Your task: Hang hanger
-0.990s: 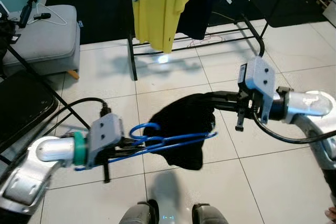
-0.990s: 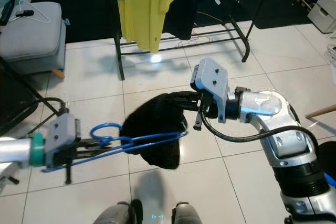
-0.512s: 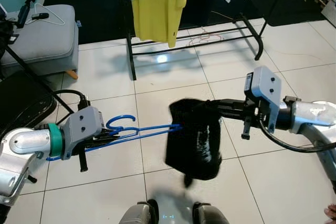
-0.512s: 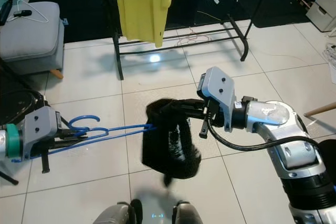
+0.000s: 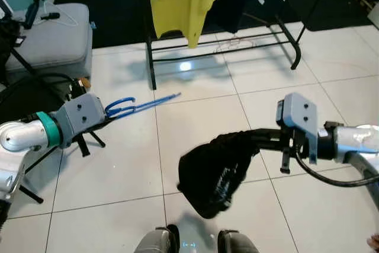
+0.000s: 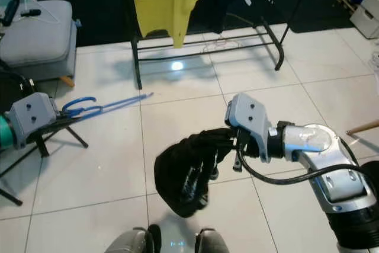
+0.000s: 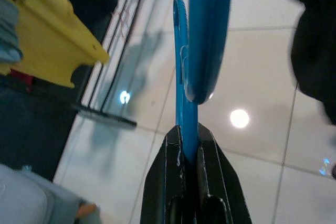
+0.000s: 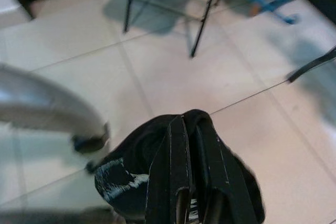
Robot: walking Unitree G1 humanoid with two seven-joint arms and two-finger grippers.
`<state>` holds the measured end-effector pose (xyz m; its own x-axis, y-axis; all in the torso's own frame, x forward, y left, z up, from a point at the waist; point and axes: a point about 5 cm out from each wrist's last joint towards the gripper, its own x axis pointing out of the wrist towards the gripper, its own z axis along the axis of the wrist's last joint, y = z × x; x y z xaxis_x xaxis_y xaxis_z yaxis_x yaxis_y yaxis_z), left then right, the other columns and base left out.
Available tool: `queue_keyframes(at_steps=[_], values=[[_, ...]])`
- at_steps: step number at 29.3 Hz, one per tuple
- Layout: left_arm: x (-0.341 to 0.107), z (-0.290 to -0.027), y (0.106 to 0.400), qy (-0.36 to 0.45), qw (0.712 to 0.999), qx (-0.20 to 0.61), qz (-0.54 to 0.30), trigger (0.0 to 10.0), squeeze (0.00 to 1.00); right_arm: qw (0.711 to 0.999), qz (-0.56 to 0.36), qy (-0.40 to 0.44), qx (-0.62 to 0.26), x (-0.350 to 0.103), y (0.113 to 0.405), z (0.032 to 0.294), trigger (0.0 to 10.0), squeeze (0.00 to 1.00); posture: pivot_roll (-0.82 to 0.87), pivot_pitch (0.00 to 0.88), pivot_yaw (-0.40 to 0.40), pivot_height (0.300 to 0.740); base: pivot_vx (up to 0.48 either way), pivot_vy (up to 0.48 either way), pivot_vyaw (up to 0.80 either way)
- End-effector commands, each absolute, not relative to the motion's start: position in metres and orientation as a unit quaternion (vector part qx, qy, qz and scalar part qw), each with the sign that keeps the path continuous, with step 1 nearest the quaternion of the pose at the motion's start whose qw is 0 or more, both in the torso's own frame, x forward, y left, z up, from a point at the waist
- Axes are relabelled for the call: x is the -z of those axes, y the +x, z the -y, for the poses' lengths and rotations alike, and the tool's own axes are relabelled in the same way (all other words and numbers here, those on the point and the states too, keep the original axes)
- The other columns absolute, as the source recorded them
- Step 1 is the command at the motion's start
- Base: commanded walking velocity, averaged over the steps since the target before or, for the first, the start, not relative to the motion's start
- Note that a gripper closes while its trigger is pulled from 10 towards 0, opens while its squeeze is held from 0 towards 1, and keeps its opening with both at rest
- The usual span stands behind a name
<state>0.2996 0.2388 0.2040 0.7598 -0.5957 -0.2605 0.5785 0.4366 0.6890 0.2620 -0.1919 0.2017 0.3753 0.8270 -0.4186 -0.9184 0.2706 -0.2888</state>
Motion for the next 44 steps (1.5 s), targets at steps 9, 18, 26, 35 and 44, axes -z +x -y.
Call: queue_keyframes(at_steps=[9,18,26,35,44], values=[[-0.188,-0.208,0.296,0.416,0.795,0.442,0.024,10.0,0.0,0.738,-0.105,-0.261,-0.614,-0.205,0.248,0.182,10.0,0.0,-0.1,0.102,0.11,0.74,0.0,0.0,0.0],[-0.18,-0.23,0.288,0.443,0.763,0.469,-0.033,10.0,0.0,0.752,-0.123,-0.292,-0.578,-0.212,0.249,0.207,10.0,0.0,-0.09,0.114,0.111,0.74,0.0,0.0,0.0],[-0.193,-0.256,0.29,0.47,0.735,0.481,-0.086,10.0,0.0,0.776,-0.112,-0.296,-0.546,-0.216,0.255,0.214,10.0,0.0,-0.09,0.112,0.115,0.74,0.0,0.0,0.0],[-0.183,-0.242,0.274,0.424,0.714,0.548,-0.101,10.0,0.0,0.78,-0.103,-0.3,-0.539,-0.219,0.259,0.216,10.0,0.0,-0.09,0.112,0.116,0.74,0.0,0.0,0.0],[-0.177,-0.194,0.259,0.328,0.721,0.609,-0.044,10.0,0.0,0.779,-0.093,-0.305,-0.54,-0.224,0.266,0.213,10.0,0.0,-0.1,0.107,0.112,0.74,0.0,0.0,0.0]])
